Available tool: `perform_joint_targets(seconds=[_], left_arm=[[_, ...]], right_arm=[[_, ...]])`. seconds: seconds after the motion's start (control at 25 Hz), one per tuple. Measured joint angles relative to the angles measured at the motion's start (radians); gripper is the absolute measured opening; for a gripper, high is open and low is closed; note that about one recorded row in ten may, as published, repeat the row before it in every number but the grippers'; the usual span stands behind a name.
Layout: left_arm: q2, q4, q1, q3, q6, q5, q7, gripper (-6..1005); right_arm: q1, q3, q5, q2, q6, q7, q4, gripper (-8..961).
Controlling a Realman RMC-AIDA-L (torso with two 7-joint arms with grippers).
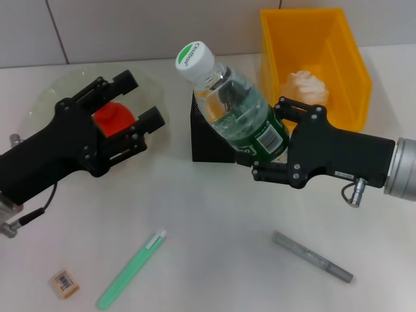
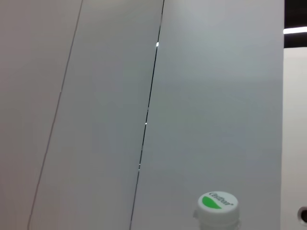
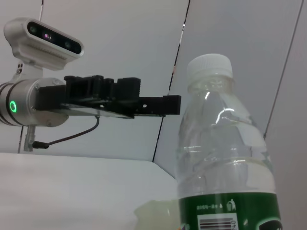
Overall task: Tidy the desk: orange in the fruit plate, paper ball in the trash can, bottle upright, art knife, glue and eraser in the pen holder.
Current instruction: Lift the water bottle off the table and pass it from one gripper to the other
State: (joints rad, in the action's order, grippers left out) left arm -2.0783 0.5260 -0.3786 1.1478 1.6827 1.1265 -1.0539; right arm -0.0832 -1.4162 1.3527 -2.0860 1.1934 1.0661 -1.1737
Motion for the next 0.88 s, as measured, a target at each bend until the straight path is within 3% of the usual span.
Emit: perform_joint_targets(seconds=[0.4,0.56,0.6,0.88], left_arm=[[-0.002,-0.087,-0.048,0.106,0.002,-0.135,0.052,797],[-0.002,-0.087,-0.048,0.106,0.002,-0.135,0.052,797],[-0.002,-0.097,-0.058,0.143,-0.002,-0.183,0.055,797],[-0.002,-0.145,-0.091,0.159,-0.005,-0.220,0.058,797]], right_arm=[[-0.036,-0.010,0.000,-0.002,-0.005,-0.007,0.039,761],[-0.044,-0.017,0.000,-0.002,-0.007,-0.007,0.042,761],[-0.049,-0.023,0.000,-0.002,-0.009,-0.007,0.045,761],[-0.062,-0.025,0.000,-0.002,-0.009,-0.007,0.055,761]])
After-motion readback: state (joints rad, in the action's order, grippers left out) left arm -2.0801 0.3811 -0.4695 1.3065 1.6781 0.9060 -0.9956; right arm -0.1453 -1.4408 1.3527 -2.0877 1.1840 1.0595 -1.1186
